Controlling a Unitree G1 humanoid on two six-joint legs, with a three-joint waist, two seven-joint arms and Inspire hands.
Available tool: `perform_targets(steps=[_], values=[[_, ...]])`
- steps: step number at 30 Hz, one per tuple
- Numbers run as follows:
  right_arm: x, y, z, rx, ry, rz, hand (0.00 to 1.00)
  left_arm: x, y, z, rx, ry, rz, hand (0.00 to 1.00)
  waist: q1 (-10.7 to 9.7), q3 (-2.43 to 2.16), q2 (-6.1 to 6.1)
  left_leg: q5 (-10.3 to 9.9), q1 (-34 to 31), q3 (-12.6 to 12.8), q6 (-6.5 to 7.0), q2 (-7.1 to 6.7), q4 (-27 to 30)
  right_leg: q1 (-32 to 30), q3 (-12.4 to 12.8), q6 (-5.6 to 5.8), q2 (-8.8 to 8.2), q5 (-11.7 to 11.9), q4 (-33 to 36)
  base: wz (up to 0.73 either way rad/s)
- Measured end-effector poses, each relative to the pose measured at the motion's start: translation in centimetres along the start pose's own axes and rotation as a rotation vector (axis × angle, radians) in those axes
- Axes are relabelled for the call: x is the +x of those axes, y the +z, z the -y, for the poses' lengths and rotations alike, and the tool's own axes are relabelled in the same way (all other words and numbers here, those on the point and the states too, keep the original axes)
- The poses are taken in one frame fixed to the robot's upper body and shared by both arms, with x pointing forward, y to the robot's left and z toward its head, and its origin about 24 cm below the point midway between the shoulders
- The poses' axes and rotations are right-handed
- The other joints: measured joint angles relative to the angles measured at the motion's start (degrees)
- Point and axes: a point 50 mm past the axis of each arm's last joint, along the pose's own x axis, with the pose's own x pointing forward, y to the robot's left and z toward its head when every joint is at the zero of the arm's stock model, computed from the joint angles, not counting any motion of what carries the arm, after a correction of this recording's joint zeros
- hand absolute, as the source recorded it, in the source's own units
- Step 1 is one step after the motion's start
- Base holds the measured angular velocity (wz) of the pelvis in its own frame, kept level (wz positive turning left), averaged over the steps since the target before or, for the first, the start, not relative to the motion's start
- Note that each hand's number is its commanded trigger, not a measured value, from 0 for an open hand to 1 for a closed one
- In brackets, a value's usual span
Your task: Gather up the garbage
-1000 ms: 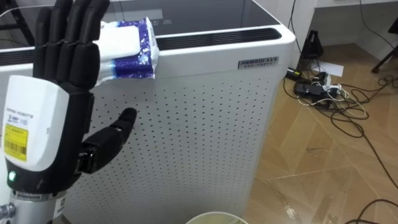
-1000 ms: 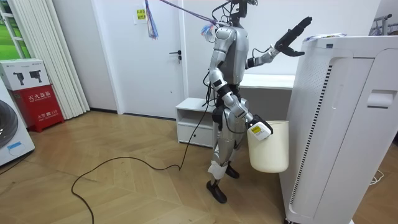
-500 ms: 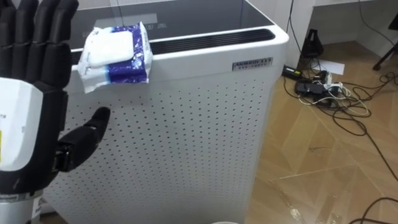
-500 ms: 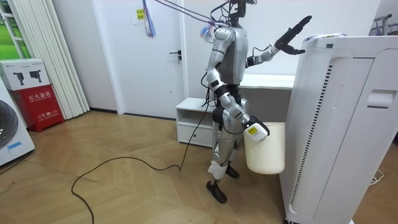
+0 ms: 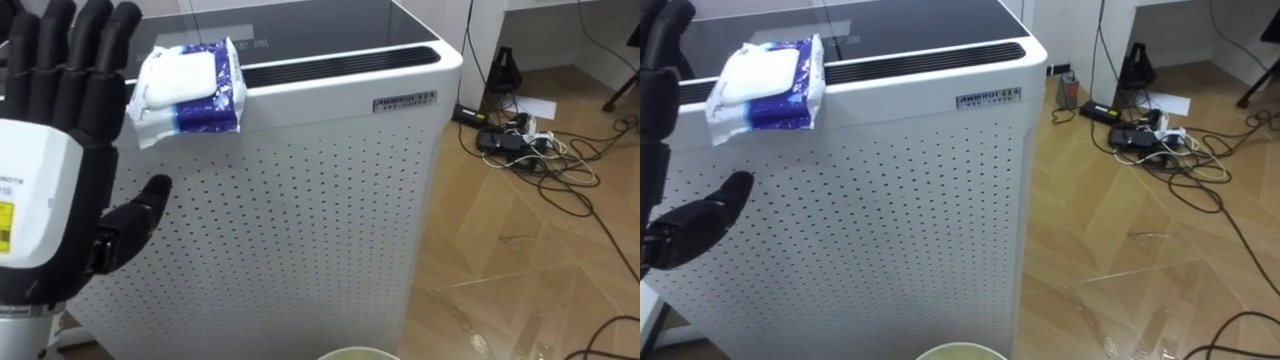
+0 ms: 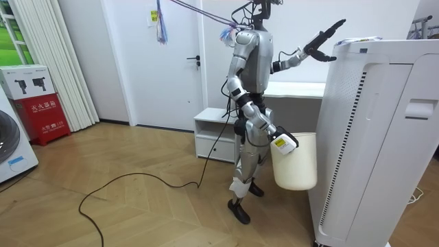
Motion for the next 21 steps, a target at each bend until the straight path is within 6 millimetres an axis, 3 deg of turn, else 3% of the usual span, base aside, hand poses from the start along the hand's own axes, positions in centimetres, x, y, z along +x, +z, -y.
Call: perform_targets(steps=[9, 20, 21], values=[[0.2, 0.2, -0.2, -0.035, 0.012, -0.007, 1.0, 0.6, 0.0, 1.3, -0.025, -0.018, -0.027, 0.0, -0.6, 0.06, -0.09, 0.1, 0.5, 1.8, 0.19, 0.02, -0.4, -0.3, 1.3, 0.15, 0.2, 0.1, 0.2, -0.06], [0.4, 0.3, -0.6, -0.065, 0.03, -0.009, 1.0, 0.4, -0.4, 2.2, -0.019, -0.066, -0.078, 0.01, -1.5, -0.52, -0.06, 0.5, 1.9, 3.0, 0.17, 0.23, -1.1, 0.7, 2.4, 0.13, 0.53, 0.4, -0.2, -0.04], [0.4, 0.4, -0.6, -0.064, 0.031, -0.008, 1.0, 0.4, -0.5, 2.3, -0.019, -0.069, -0.082, 0.53, -1.5, -0.58, 0.02, 0.5, 1.9, 3.0, 0.19, 0.21, -1.1, 0.7, 2.5, 0.15, 0.54, 0.4, -0.3, 0.0]])
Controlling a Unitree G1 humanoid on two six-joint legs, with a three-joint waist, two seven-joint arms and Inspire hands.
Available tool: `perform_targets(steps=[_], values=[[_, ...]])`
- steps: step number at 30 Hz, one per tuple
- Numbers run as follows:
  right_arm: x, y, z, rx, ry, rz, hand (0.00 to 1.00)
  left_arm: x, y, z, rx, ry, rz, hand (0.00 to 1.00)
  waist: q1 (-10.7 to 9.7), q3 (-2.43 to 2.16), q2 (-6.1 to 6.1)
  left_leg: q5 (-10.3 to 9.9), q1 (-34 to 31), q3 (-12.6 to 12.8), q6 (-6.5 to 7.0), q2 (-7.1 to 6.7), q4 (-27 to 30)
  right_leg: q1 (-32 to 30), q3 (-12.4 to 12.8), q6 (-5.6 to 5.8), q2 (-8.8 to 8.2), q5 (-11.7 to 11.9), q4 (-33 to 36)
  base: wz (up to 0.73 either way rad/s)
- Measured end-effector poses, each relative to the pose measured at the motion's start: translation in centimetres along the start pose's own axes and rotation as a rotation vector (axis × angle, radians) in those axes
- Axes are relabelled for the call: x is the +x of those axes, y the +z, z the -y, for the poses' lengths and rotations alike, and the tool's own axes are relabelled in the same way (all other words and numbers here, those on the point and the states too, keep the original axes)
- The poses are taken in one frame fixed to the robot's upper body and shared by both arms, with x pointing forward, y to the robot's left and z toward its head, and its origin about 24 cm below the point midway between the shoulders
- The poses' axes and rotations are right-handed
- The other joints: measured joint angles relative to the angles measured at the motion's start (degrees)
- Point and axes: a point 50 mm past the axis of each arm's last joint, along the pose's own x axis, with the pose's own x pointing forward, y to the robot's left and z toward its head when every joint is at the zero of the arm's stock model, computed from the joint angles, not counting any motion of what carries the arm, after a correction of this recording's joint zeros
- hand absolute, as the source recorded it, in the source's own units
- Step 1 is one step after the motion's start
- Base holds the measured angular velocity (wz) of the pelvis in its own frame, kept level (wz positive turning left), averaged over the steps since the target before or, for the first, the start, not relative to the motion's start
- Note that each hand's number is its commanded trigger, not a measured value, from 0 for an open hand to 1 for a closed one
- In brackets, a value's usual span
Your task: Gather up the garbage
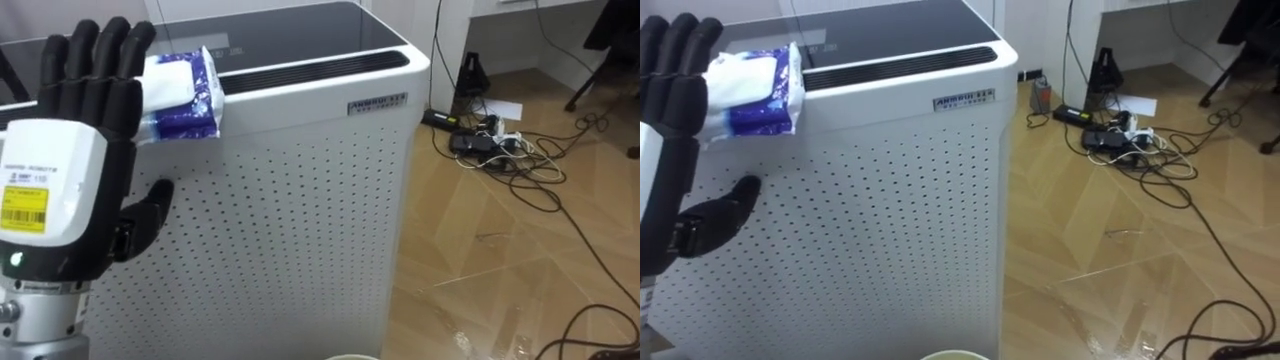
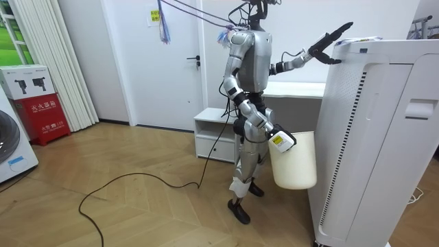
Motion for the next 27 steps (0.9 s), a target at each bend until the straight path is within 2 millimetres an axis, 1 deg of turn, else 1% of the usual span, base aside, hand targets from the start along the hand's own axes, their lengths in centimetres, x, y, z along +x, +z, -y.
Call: perform_targets(steps=[1, 2, 3, 5, 7, 9, 11, 12, 15, 17, 19, 21, 27], values=[[0.0, 0.0, 0.0, 0.0, 0.0, 0.0, 1.0, 0.0, 0.0, 0.0, 0.0, -0.002, -0.003, 0.64, 0.0, -0.02, 0.03, 0.0, 0.0, 0.0, 0.0, -0.01, 0.0, 0.0, 0.0, 0.01, 0.01, 0.0, 0.0, 0.0], [0.0, 0.0, 0.0, 0.002, 0.001, 0.0, 1.0, 0.0, -0.1, 0.1, 0.001, -0.005, -0.008, 0.93, 0.0, -0.05, 0.08, 0.1, 0.0, 0.1, 0.0, 0.0, 0.0, 0.0, 0.1, 0.0, 0.04, 0.1, -0.1, 0.0], [0.0, 0.0, -0.1, 0.003, 0.001, -0.001, 1.0, 0.0, -0.1, 0.2, 0.002, -0.007, -0.014, 1.0, -0.1, -0.09, 0.16, 0.1, 0.0, 0.1, 0.0, 0.01, 0.0, 0.0, 0.1, -0.02, 0.07, 0.3, -0.3, 0.0], [0.0, -0.1, -0.1, 0.007, 0.001, -0.011, 1.0, -0.1, -0.1, 0.3, 0.002, -0.015, -0.022, 1.0, -0.1, -0.12, 0.3, 0.3, 0.0, 0.0, 0.03, 0.0, -0.2, 0.1, 0.0, 0.0, 0.08, 0.4, -0.5, 0.02], [0.0, -0.3, -0.1, 0.012, 0.001, -0.031, 1.0, -0.2, 0.1, 0.8, -0.004, -0.057, -0.03, 1.0, -0.1, -0.01, 0.58, 0.4, 0.0, -0.1, 0.08, -0.06, -0.2, 0.3, -0.2, 0.05, 0.02, 0.6, -0.7, 0.06], [0.0, -0.4, -0.1, 0.017, 0.006, -0.046, 1.0, -0.3, 0.1, 1.1, -0.008, -0.076, -0.038, 1.0, 0.2, -0.01, 0.66, 0.5, -0.1, 0.0, 0.08, -0.06, -0.4, 0.1, -0.1, 0.05, -0.01, 0.6, -0.5, 0.0], [0.0, -0.5, 0.0, 0.019, 0.014, -0.06, 1.0, 0.3, 0.1, 0.9, -0.001, -0.064, -0.043, 1.0, 0.2, -0.05, 0.74, 0.7, -0.1, 0.1, 0.04, -0.07, -0.9, 0.0, -0.1, 0.05, -0.06, 0.6, -0.4, 0.0], [0.0, -0.5, 0.0, 0.02, 0.018, -0.07, 1.0, 0.5, 0.0, 1.0, 0.001, -0.066, -0.053, 1.0, 0.1, 0.08, 0.67, 0.8, 0.0, 0.1, 0.02, -0.07, -0.9, 0.0, -0.1, 0.01, -0.06, 0.6, -0.4, 0.0], [-0.1, -0.6, 0.2, 0.02, 0.018, -0.093, 1.0, 1.0, -0.1, 0.9, 0.007, -0.062, -0.079, 1.0, 0.1, -0.11, 1.21, 0.8, 0.0, 0.3, -0.01, -0.05, -0.9, -0.1, 0.1, -0.07, 0.0, 0.7, -0.3, -0.04], [-0.1, -0.3, 0.3, 0.002, 0.017, -0.093, 1.0, 1.5, -0.2, 0.9, 0.014, -0.061, -0.092, 1.0, 0.0, -0.08, 1.61, 1.0, 0.0, 0.5, -0.05, -0.05, -1.0, -0.4, 0.3, -0.08, -0.02, 0.7, 0.0, -0.07], [-0.1, 0.1, 0.5, -0.031, 0.016, -0.087, 1.0, 1.8, -0.3, 0.7, 0.025, -0.054, -0.094, 1.0, 0.0, -0.18, 1.91, 1.2, -0.1, 1.0, -0.08, -0.04, -1.4, -1.1, 0.8, -0.17, -0.09, 0.7, 0.5, -0.09], [-0.2, 0.3, 0.5, -0.037, 0.014, -0.091, 1.0, 2.1, -0.3, 0.6, 0.031, -0.047, -0.098, 1.0, 0.0, -0.29, 2.05, 1.3, 0.0, 1.1, -0.09, -0.03, -1.4, -1.1, 0.9, -0.18, -0.07, 0.7, 0.6, -0.05], [-0.1, 0.5, 0.6, -0.037, 0.014, -0.092, 1.0, 2.5, -0.5, 0.5, 0.039, -0.036, -0.133, 1.0, -0.2, -0.38, 2.04, 1.4, 0.1, 1.7, -0.15, -0.05, -1.4, -1.6, 1.7, -0.26, -0.09, 0.7, 1.2, -0.05]])
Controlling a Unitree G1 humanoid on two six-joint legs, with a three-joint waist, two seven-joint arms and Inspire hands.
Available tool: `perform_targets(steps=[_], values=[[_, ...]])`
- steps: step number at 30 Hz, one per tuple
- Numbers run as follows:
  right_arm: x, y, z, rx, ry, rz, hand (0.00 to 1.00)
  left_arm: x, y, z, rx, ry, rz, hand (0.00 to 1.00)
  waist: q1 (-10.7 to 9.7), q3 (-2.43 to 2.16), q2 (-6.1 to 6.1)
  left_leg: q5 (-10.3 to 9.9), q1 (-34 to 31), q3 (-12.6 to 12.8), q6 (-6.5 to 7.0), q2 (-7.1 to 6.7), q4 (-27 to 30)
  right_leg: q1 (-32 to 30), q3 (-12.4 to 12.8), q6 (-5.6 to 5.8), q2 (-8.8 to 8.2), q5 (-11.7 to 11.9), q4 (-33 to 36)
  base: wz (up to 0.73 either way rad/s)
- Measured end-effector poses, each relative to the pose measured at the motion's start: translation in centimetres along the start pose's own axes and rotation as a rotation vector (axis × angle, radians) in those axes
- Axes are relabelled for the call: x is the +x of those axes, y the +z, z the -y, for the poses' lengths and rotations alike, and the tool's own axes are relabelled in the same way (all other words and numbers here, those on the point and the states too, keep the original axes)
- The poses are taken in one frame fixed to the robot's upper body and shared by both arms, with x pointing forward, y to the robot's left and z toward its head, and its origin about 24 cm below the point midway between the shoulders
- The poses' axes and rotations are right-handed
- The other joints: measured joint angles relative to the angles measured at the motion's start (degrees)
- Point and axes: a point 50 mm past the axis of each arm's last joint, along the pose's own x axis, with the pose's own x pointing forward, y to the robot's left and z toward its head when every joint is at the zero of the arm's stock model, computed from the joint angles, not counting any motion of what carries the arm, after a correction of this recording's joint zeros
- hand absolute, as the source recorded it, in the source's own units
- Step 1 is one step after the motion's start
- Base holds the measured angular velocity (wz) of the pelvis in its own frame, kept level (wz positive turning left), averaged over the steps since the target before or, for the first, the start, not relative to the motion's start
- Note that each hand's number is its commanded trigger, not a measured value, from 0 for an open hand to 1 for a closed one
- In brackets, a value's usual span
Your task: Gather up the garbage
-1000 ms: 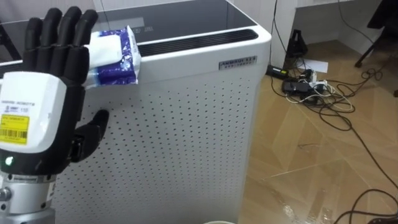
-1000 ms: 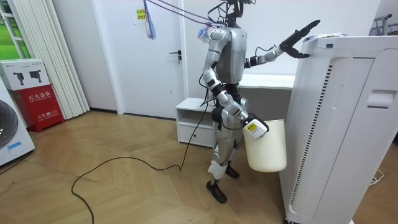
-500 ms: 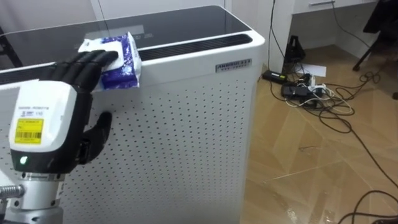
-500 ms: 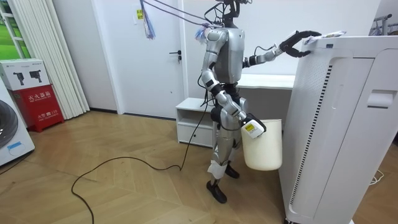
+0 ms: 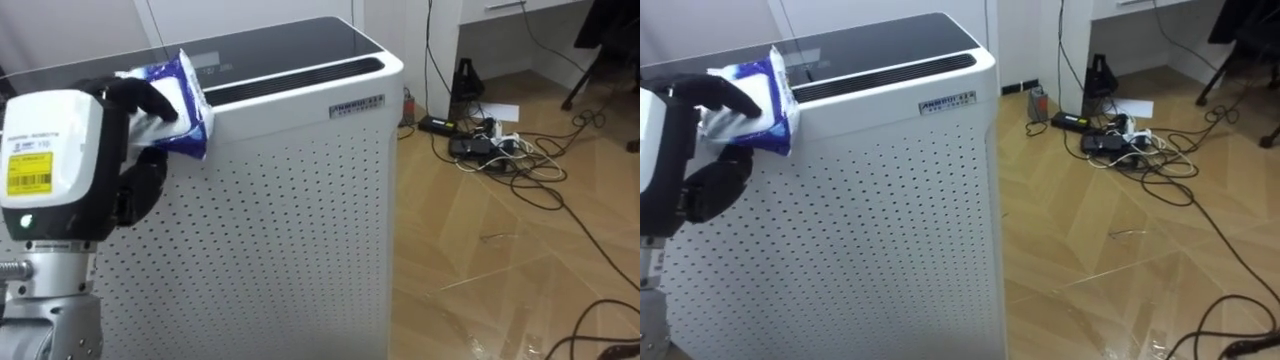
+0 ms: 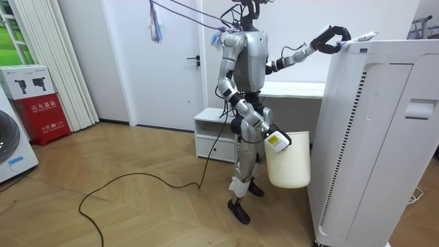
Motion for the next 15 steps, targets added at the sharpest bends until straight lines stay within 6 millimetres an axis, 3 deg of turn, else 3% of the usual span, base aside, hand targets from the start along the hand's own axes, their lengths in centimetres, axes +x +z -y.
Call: perform_targets(steps=[8, 15], values=[[0.01, 0.14, 0.16, 0.012, -0.023, 0.004, 1.0, 0.17, -0.28, -0.04, -0.047, 0.002, -0.025, 1.0, -0.7, -0.05, -0.06, 0.2, -0.1, 0.1, 0.04, -0.1, 0.0, -0.2, 0.0, -0.08, -0.15, 0.1, 0.2, -0.01], [0.05, 0.93, 0.25, 0.01, -0.021, 0.042, 1.0, 0.09, -0.21, -0.83, -0.321, 0.022, -0.068, 1.0, -1.1, -0.12, -0.37, 0.3, -0.2, -0.1, 0.13, -0.1, 0.0, 0.1, -0.8, -0.06, -0.67, 0.0, -0.3, 0.06]])
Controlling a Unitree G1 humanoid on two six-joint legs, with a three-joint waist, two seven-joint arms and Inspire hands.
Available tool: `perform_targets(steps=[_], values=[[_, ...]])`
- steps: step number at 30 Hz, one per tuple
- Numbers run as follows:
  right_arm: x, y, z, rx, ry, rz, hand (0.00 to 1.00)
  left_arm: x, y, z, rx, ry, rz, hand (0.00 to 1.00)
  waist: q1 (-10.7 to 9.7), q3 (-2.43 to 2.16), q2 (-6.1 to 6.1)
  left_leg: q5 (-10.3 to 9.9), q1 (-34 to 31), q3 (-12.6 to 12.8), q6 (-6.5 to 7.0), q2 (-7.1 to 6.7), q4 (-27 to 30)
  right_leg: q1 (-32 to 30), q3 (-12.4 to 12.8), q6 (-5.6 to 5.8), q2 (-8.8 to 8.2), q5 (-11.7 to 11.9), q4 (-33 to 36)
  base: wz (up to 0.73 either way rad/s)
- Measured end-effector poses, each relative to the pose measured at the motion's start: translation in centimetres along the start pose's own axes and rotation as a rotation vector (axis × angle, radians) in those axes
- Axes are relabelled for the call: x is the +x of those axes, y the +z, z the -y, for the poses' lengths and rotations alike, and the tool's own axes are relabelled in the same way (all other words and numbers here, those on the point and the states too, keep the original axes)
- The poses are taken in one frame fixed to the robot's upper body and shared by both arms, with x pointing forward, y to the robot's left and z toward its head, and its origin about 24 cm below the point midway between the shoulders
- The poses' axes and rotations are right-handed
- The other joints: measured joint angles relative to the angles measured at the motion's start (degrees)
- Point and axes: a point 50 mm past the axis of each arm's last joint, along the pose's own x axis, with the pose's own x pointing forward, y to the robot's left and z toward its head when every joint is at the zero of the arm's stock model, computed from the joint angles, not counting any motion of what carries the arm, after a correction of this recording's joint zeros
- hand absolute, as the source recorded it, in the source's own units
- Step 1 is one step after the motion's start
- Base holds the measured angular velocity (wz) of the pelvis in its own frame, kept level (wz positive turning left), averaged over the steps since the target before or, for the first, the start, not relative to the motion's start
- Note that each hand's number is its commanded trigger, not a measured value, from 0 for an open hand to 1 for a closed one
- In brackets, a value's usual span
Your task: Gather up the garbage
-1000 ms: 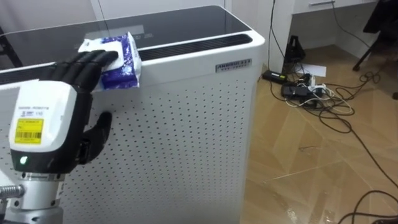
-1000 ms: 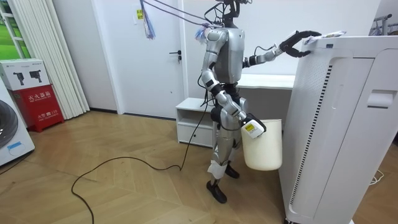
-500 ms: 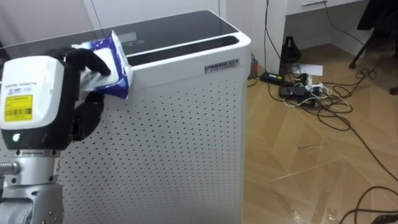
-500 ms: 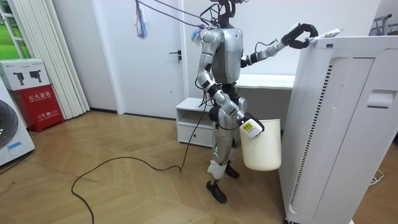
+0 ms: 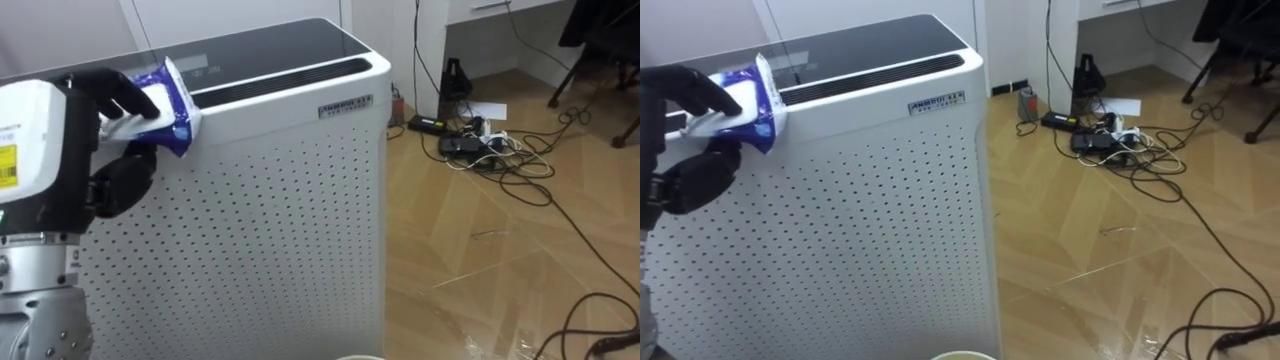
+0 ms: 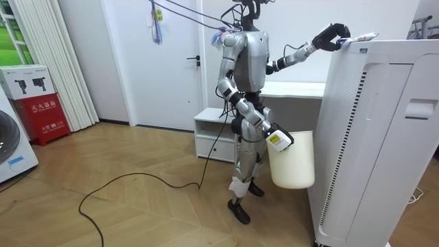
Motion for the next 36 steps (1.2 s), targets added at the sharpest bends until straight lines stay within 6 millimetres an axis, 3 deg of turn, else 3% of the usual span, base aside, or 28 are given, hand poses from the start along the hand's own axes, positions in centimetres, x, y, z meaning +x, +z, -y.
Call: perform_targets(steps=[4, 10, 16, 24, 29, 36], values=[[0.1, 0.1, -0.3, 0.019, 0.008, 0.016, 1.0, -0.1, 1.1, -0.2, -0.199, -0.017, 0.021, 1.0, -0.1, 0.04, -0.77, 0.1, -0.2, 0.1, 0.1, -0.08, 0.1, 0.1, -0.7, 0.18, -0.18, 0.0, -0.5, 0.09], [0.3, 0.4, -1.1, 0.017, 0.049, 0.047, 1.0, -0.3, 4.7, -0.2, -0.541, -0.157, 0.175, 1.0, 0.7, 0.11, -2.38, 0.1, -0.7, 0.2, 0.1, -0.11, 0.1, -0.3, -0.7, 0.26, -0.09, 0.0, -0.8, 0.0], [0.5, 0.4, -1.8, 0.012, 0.077, 0.046, 1.0, -0.8, 5.9, 0.6, -0.871, -0.342, 0.219, 1.0, 1.3, 0.16, -2.11, 0.1, -0.9, 0.3, 0.1, -0.03, 0.0, -0.2, -0.8, 0.28, -0.07, 0.0, -0.9, 0.0], [0.5, 0.6, -1.7, 0.0, 0.081, 0.056, 1.0, -1.7, 6.1, 1.0, -0.888, -0.495, 0.265, 1.0, 1.8, 0.21, -2.18, 0.1, -1.6, 0.3, 0.1, 0.13, 0.1, -0.7, -1.3, 0.28, -0.22, 0.0, -1.0, 0.0], [1.0, 1.1, -1.7, -0.014, 0.082, 0.069, 1.0, -2.1, 6.0, 1.4, -0.887, -0.545, 0.261, 1.0, 1.9, 0.72, -2.41, 0.1, -4.0, 0.1, 0.1, 0.11, 0.7, -3.0, -1.4, 0.17, -0.28, 0.0, -0.3, 0.02], [2.7, 3.0, -1.8, -0.068, 0.084, 0.081, 1.0, -4.1, 2.7, 5.6, -0.911, -0.649, 0.019, 1.0, 2.8, 1.05, -2.46, 0.1, -9.2, -0.1, 0.02, -0.07, 3.0, -7.5, -2.1, -0.37, -0.16, 0.3, 1.0, 0.03]])
